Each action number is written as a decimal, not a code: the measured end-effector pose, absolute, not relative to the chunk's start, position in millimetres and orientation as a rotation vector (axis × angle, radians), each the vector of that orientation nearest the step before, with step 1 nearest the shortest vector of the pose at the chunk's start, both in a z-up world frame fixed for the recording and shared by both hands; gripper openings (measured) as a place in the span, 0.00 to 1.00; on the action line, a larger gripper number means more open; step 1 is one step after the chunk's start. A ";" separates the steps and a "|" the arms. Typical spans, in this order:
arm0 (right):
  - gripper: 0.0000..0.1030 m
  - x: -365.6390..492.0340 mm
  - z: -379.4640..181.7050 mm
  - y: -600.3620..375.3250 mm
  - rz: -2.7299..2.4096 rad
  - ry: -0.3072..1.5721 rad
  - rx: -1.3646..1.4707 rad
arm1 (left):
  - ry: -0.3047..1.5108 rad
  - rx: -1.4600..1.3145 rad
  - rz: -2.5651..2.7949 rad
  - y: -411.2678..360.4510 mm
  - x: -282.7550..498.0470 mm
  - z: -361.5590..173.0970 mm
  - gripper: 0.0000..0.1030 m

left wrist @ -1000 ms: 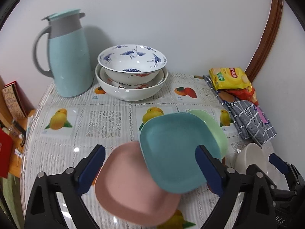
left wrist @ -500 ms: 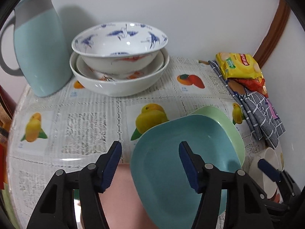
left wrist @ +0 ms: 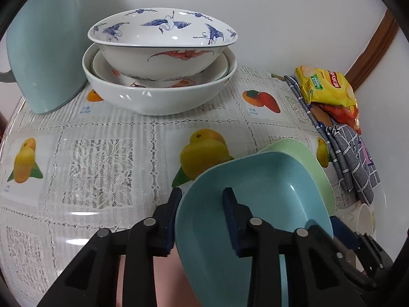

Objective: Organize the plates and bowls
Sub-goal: 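Move both grippers toward the rim of the blue square plate, then close both grippers on the blue plate rim and lift it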

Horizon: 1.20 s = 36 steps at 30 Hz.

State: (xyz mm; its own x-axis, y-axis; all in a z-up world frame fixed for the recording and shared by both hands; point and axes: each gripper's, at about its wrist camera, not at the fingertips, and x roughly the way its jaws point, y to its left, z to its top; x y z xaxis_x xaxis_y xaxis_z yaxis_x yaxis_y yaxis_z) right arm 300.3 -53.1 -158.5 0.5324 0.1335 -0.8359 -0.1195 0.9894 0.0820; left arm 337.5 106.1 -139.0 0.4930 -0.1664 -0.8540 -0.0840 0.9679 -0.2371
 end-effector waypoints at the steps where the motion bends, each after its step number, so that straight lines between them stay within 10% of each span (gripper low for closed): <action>1: 0.43 300.7 -159.3 -51.9 0.153 0.999 0.008 | 1.054 -0.247 -0.050 104.9 338.5 -137.2 0.26; 8: 0.43 304.4 -166.4 -49.6 0.171 1.020 0.020 | 1.082 -0.181 -0.046 101.1 348.4 -129.3 0.17; 12: 0.17 304.2 -168.4 -47.0 0.176 1.010 0.018 | 1.085 -0.202 -0.061 101.3 346.9 -134.0 0.15; 36: 0.12 269.5 -127.2 -35.9 0.185 0.912 0.042 | 1.032 -0.245 -0.073 127.3 296.1 -102.7 0.11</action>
State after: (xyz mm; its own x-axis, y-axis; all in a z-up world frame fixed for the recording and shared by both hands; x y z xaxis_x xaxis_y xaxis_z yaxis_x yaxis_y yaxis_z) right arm 269.5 -35.9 -127.2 0.5975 0.1771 -0.7820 -0.1414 0.9833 0.1146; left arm 296.1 127.3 -102.7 0.5137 -0.1750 -0.8399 -0.0548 0.9703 -0.2357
